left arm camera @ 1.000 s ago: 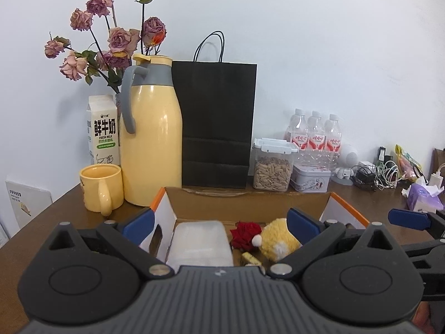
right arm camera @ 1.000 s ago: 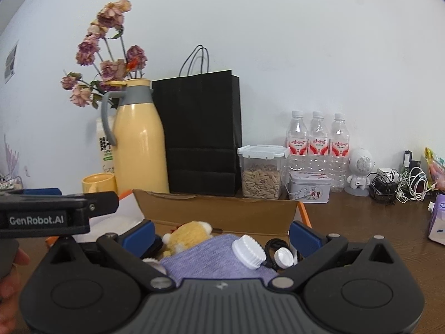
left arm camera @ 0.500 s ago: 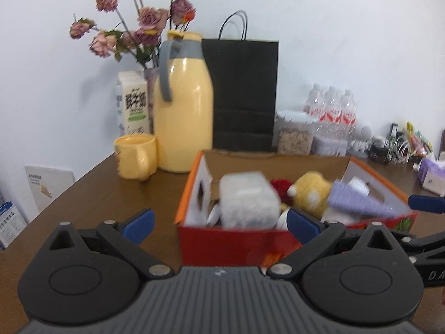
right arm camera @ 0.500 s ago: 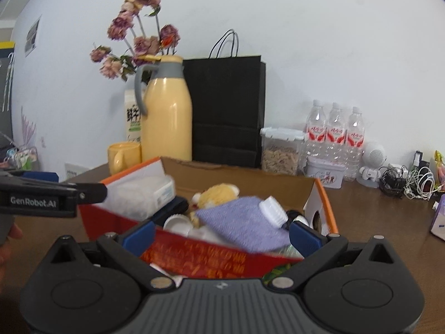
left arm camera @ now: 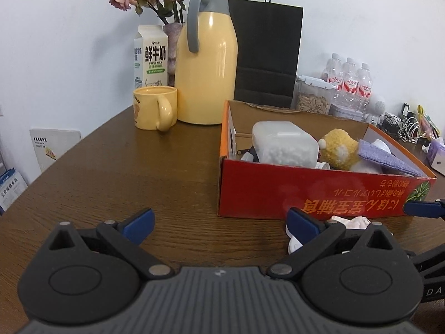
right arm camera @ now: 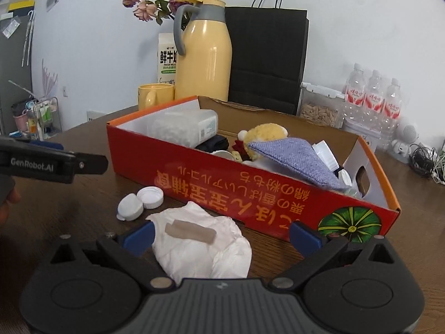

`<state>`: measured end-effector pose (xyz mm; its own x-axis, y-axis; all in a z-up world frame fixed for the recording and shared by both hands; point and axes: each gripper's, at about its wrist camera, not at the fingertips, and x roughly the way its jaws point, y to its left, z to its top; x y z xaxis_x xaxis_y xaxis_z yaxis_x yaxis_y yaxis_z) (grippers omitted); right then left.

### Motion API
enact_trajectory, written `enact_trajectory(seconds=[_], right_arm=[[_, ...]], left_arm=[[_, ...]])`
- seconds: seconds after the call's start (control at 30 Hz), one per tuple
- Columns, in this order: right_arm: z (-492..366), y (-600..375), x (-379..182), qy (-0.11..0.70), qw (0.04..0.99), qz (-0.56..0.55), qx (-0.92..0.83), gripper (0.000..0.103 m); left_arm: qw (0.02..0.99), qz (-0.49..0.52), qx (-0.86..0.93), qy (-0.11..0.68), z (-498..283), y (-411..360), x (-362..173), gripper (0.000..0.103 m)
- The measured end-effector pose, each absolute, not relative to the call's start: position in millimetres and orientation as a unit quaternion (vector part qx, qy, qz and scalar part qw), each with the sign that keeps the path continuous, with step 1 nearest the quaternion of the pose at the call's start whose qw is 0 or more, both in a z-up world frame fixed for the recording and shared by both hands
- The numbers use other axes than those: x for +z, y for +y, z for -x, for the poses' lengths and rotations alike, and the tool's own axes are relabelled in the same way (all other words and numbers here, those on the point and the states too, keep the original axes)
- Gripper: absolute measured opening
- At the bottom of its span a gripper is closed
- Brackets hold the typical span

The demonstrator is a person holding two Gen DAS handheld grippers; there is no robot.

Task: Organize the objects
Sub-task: 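Withdraw both grippers from the box toward the remaining caps and tissue, then grasp a small white cap with the left gripper while the right gripper pinches a tissue strand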

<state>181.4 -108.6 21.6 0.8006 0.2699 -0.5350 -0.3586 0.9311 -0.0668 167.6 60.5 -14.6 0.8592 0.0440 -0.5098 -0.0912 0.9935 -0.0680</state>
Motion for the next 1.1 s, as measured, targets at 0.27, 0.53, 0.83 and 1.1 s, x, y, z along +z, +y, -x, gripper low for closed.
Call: enact_trajectory(seconds=[0.27,0.53,0.83,1.1], right_arm=[[-191,-103,16,0.292,0.936,0.058,0.188,0.058],[-189,-103,18,0.284,0.936,0.048,0.201,0.009],[-184,-109,24,0.265,0.941,0.035,0.206,0.003],[-178,-123,32,0.242,0.95,0.008,0.197,0.002]], left_arm=[[0.965,0.05,0.031,0.257,-166,61,-12,0.103],[0.964,0.051,0.031,0.259,-167,61,-13,0.103],[0.961,0.05,0.035,0.271,-172,61,-17,0.103],[0.962,0.046,0.031,0.269,-173,58,-18,0.103]])
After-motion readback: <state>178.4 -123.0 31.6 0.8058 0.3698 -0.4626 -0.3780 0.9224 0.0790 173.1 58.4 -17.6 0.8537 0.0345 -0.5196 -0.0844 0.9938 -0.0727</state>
